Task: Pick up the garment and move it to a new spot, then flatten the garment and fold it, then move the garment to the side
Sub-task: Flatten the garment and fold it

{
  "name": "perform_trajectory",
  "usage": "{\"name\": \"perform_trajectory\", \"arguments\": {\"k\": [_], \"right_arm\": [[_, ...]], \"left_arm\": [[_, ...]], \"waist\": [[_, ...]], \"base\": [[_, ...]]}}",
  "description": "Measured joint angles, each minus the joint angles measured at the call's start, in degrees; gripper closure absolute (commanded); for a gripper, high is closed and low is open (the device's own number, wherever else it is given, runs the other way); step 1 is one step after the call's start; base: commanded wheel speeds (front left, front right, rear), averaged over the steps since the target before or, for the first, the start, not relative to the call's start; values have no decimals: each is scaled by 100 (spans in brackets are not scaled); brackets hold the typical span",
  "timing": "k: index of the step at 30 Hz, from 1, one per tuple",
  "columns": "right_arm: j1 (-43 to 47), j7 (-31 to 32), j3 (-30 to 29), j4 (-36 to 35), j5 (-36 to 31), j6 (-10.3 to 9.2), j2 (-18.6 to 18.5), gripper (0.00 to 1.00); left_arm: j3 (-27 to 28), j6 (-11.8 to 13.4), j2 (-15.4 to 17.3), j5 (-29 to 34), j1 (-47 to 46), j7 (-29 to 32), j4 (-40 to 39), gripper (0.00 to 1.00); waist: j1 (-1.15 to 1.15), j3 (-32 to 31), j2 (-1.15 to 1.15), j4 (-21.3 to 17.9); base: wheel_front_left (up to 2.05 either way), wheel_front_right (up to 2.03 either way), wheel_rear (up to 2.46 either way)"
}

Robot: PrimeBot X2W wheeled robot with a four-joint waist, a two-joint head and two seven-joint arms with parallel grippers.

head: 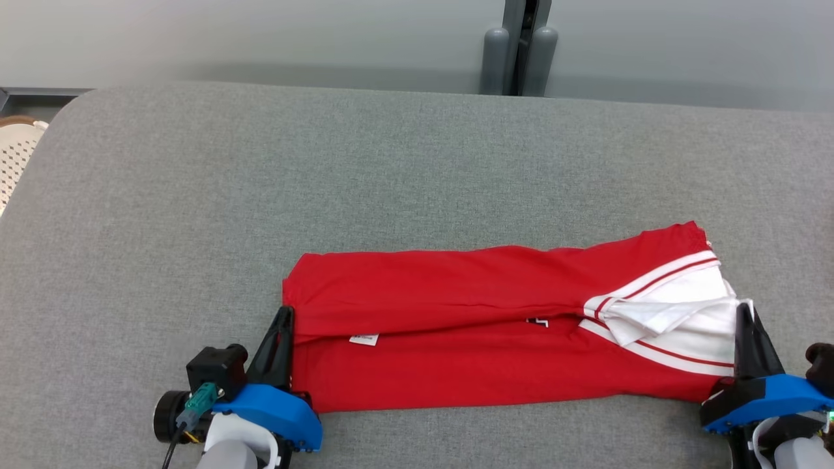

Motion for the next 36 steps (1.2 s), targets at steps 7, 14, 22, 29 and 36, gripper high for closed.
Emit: {"name": "perform_trajectory", "arguments": {"k": [7,14,22,29,36], "right_arm": [[-23,-1,97,-66,-452,0,-74,0],[-61,-1,113,-131,-801,0,-103,0],[-573,124,218,753,-1067,0,-307,0],[-1026,568,78,1751,-1276,0,-464,0],[-1222,616,341,2276,-746,-46,-424,100]], "left_arm": [[-33,285,0,163,223,0,-346,0],[-163,454,-3,524,616,0,-860,0],[-294,452,-4,398,639,0,-828,0],[-364,426,-3,275,532,0,-762,0],[-314,417,-3,270,525,0,-732,0]], "waist": [[0,-94,0,5],[1,-180,0,89],[2,-104,0,157],[2,55,0,299],[1,46,0,346]], "base": [[0,0,0],[0,0,0],[0,0,0],[0,0,0],[0,0,0]]}}
